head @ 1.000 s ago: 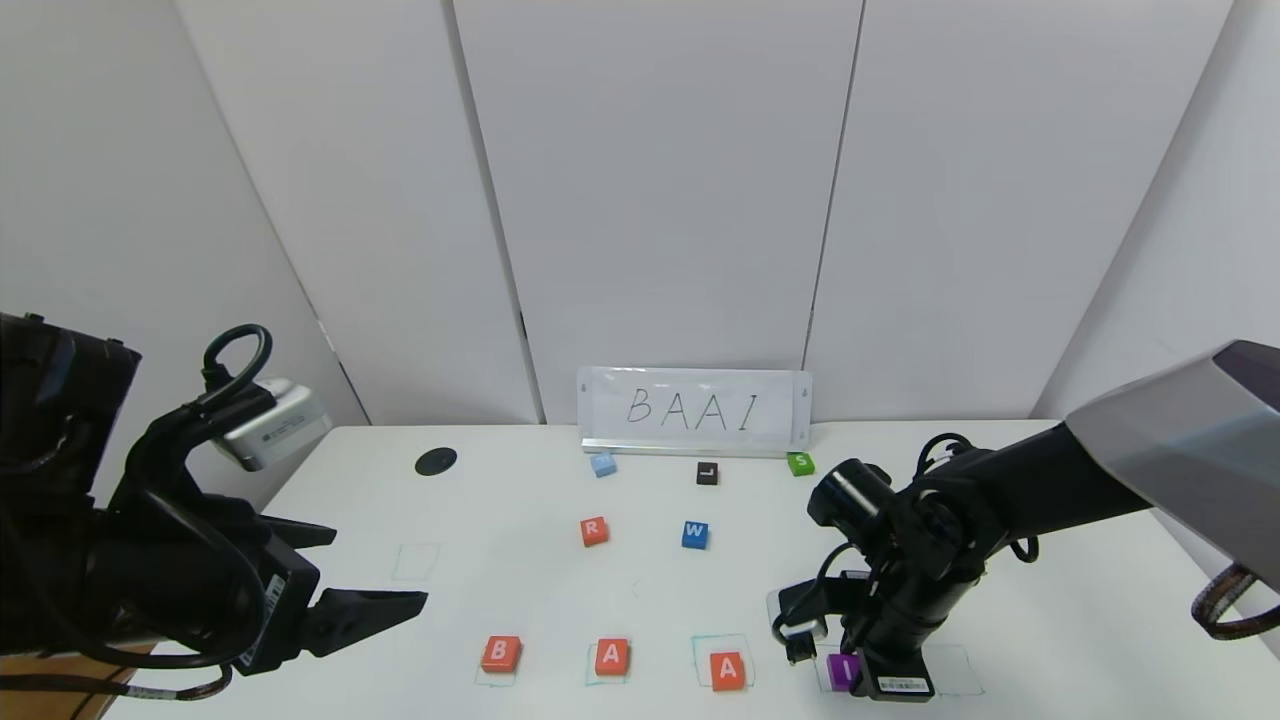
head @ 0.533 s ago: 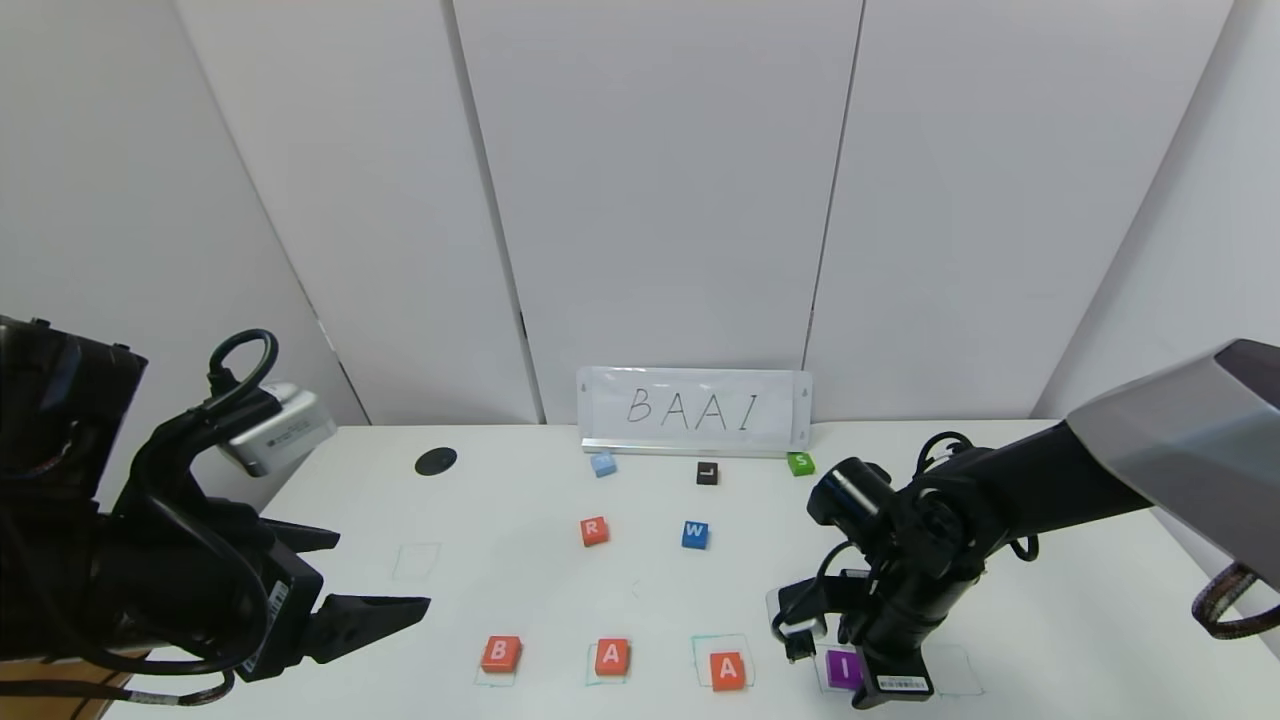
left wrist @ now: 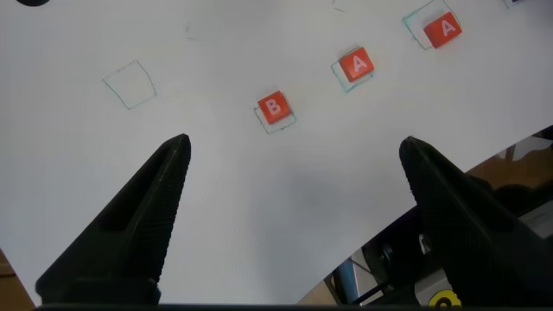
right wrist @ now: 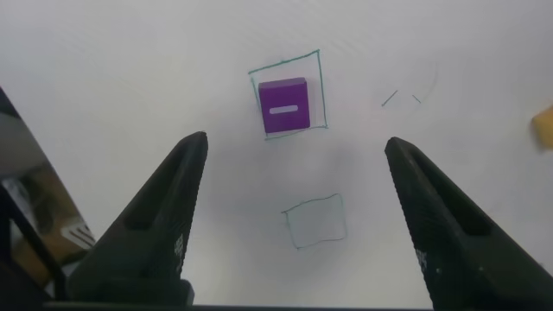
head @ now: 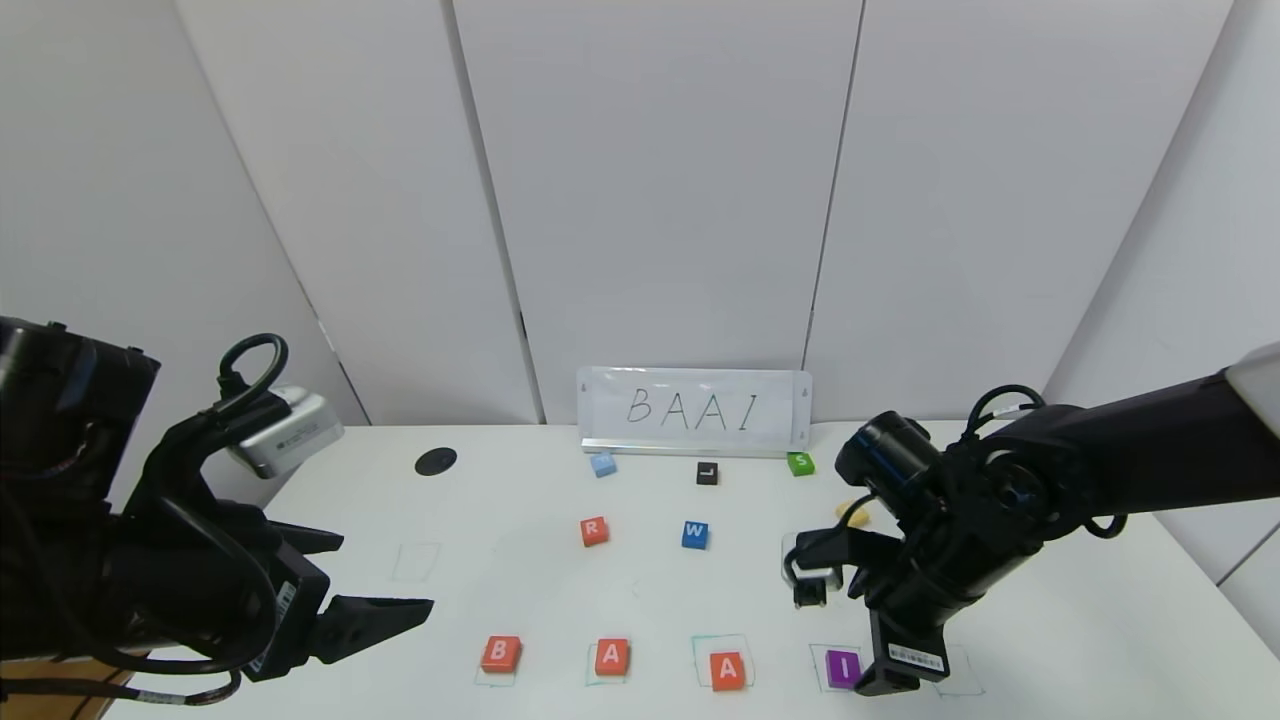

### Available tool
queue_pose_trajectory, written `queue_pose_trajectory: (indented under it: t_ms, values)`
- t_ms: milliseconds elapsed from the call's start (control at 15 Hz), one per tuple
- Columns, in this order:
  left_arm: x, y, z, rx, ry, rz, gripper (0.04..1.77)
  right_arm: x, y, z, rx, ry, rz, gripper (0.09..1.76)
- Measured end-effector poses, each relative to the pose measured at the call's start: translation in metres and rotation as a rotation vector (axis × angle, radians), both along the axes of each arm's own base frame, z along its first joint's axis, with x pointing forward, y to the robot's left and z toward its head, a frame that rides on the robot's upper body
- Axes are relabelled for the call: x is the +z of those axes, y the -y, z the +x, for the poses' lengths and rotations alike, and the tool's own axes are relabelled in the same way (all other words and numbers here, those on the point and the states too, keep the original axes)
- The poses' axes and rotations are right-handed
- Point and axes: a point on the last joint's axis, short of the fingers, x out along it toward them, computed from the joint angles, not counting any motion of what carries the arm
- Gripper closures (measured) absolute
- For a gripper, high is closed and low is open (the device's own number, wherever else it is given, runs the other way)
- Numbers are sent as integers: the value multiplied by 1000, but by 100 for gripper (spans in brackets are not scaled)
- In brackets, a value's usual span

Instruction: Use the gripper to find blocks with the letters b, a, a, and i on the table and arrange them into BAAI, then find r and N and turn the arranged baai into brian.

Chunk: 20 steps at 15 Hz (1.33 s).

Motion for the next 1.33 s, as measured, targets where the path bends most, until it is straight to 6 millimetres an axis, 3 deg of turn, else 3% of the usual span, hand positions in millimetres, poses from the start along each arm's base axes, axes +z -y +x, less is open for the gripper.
queue_pose_trajectory:
  t_ms: [200, 400, 800, 1067, 1333]
  values:
    - [4, -1, 2, 16, 31, -10, 9, 31, -2, -15, -390, -22, 134, 29]
    - [10, -10, 10, 73, 106, -34, 9, 73, 11, -35, -704, 88, 228, 24]
    - [-1, -46, 6, 301, 94, -69, 9, 137, 87, -91, -944, 347, 423, 19]
    - [13, -61, -29, 386, 258, -79, 9, 170, 133, -148, -1026, 549, 552, 17]
    - [32, -55, -94, 361, 488, -118, 9, 187, 158, -228, -995, 769, 681, 16]
